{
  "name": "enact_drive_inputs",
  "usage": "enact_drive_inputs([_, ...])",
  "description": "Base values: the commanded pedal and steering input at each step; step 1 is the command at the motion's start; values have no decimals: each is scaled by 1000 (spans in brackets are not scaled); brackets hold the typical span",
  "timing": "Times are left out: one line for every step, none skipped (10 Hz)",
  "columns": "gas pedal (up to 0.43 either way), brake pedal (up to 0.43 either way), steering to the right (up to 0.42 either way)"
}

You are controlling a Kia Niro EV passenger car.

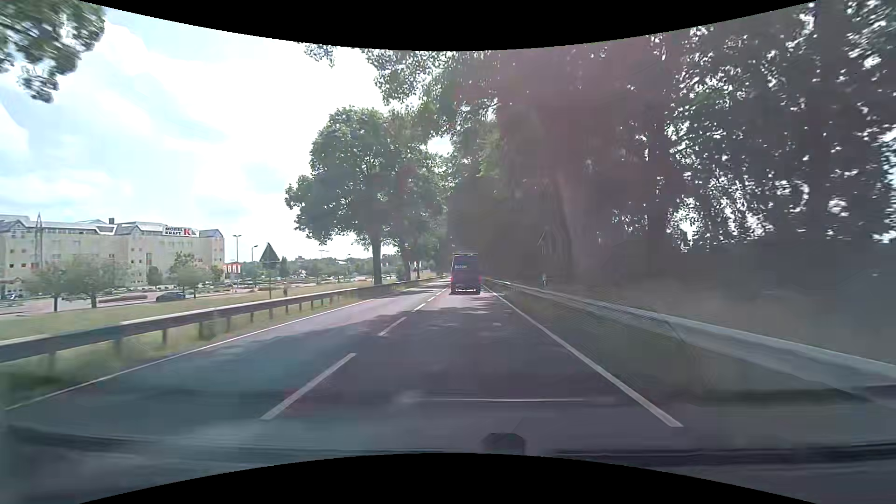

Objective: Follow the waypoints while adhering to traffic rules and regulations

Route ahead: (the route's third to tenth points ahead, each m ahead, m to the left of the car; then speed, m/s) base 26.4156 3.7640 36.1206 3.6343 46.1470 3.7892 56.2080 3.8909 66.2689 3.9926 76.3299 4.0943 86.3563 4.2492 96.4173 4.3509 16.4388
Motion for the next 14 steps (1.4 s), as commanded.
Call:
enact_drive_inputs([110,0,-1])
enact_drive_inputs([110,0,-1])
enact_drive_inputs([110,0,-1])
enact_drive_inputs([110,0,-2])
enact_drive_inputs([110,0,-2])
enact_drive_inputs([110,0,-1])
enact_drive_inputs([110,0,-1])
enact_drive_inputs([110,0,-1])
enact_drive_inputs([110,0,-2])
enact_drive_inputs([110,0,-2])
enact_drive_inputs([110,0,-2])
enact_drive_inputs([110,0,-2])
enact_drive_inputs([110,0,-2])
enact_drive_inputs([110,0,-2])
